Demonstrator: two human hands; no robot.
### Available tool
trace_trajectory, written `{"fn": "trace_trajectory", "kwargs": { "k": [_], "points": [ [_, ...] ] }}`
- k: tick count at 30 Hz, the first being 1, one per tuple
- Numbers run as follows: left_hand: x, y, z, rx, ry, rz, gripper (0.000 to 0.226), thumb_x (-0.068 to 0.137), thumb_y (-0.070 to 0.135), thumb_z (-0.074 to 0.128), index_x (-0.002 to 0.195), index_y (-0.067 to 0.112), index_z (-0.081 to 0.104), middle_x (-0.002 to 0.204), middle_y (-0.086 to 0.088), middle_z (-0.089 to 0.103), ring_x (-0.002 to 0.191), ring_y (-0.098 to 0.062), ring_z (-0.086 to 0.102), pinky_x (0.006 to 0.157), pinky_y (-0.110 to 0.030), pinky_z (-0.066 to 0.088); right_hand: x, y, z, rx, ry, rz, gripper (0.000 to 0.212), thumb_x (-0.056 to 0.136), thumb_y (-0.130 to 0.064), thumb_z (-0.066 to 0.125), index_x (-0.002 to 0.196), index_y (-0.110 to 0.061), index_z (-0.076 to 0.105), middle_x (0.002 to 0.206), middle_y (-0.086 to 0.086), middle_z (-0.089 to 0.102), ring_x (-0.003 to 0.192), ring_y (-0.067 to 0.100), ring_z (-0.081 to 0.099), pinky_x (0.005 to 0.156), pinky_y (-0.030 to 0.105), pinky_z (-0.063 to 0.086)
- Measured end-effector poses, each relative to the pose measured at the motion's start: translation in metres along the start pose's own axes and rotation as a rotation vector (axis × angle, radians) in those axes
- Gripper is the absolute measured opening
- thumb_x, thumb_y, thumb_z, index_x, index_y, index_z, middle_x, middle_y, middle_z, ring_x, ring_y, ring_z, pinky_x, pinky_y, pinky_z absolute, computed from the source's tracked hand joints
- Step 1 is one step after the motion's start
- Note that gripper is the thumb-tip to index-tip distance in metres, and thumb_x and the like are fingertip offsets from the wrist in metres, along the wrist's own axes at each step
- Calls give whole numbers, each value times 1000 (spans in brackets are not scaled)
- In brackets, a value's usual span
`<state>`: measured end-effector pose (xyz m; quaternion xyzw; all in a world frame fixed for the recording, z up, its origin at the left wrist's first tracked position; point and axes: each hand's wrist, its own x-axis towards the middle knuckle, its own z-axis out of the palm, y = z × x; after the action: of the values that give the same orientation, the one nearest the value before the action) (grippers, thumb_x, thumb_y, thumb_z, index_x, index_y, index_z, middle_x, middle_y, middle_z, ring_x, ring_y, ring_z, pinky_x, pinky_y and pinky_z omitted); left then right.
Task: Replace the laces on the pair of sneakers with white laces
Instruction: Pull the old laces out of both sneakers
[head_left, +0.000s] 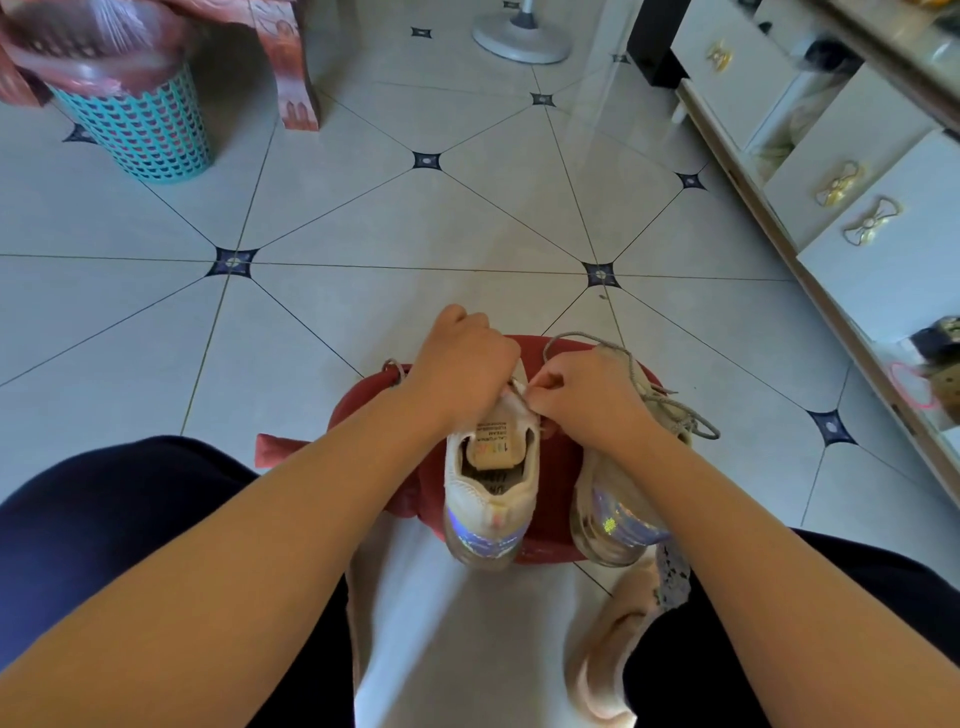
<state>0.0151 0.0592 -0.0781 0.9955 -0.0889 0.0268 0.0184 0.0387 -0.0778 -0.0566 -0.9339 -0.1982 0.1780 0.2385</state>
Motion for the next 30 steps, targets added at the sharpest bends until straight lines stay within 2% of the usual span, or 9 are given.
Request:
{"fn": "trace_trajectory", "kwargs": {
  "k": [4,8,11,15,21,23,26,28,30],
  "points": [
    [-4,-13,-7,78,8,-159,19,81,12,50,90,20,65,67,5,45,83,-19,42,79,-32,23,0,2,-3,95,-35,94,21,81,-11,56,64,-14,67,58,3,68,56,10,65,69,33,56],
    [-15,-47,-16,151,-38,-457,25,82,12,52,100,24,64,90,3,59,98,-21,48,86,-32,29,-2,1,-6,111,-26,101,25,79,-10,57,56,-20,64,46,-7,62,47,1,60,62,22,54],
    [-19,-38,-11,83,-28,-380,24,86,18,53,104,28,64,100,2,59,103,-22,47,88,-34,29,-3,-2,-3,62,-44,49,21,76,-9,54,61,-7,68,51,-3,65,59,17,66,68,36,57],
    [-9,-10,-5,-204,45,-162,35,87,29,56,121,25,55,114,1,61,113,-22,47,91,-36,28,1,-4,0,-1,-27,16,22,76,-13,53,62,-4,68,51,-1,65,60,18,65,66,33,55],
    [-6,0,-1,-51,-8,-28,13,83,19,52,87,23,64,73,6,51,89,-19,49,77,-30,20,-1,-2,0,92,-24,79,18,78,-10,55,66,-6,69,56,3,67,69,27,67,69,39,55],
    [-4,-7,-7,-50,12,-130,20,84,15,49,88,23,66,74,6,53,87,-19,47,82,-32,24,0,1,-2,122,-20,124,17,78,-9,57,66,-6,69,59,6,68,67,25,67,68,38,55],
    [-8,-34,-16,-47,64,-429,23,87,15,49,93,28,67,88,5,59,98,-22,49,84,-34,29,2,4,-5,102,-31,165,16,78,-12,58,68,-9,70,54,-1,67,49,5,60,59,21,53],
    [-16,-46,-16,-81,96,-554,23,89,14,49,95,28,68,93,1,62,102,-23,48,85,-34,28,2,3,-4,163,-70,193,15,78,-10,58,67,-11,67,52,-1,66,50,6,61,61,24,54],
    [-20,-48,-14,-80,115,-549,24,90,13,49,96,26,68,93,0,62,101,-23,48,86,-33,28,2,1,-2,177,-69,167,15,77,-8,56,67,-8,68,51,0,65,53,9,62,65,29,54]
  ]
}}
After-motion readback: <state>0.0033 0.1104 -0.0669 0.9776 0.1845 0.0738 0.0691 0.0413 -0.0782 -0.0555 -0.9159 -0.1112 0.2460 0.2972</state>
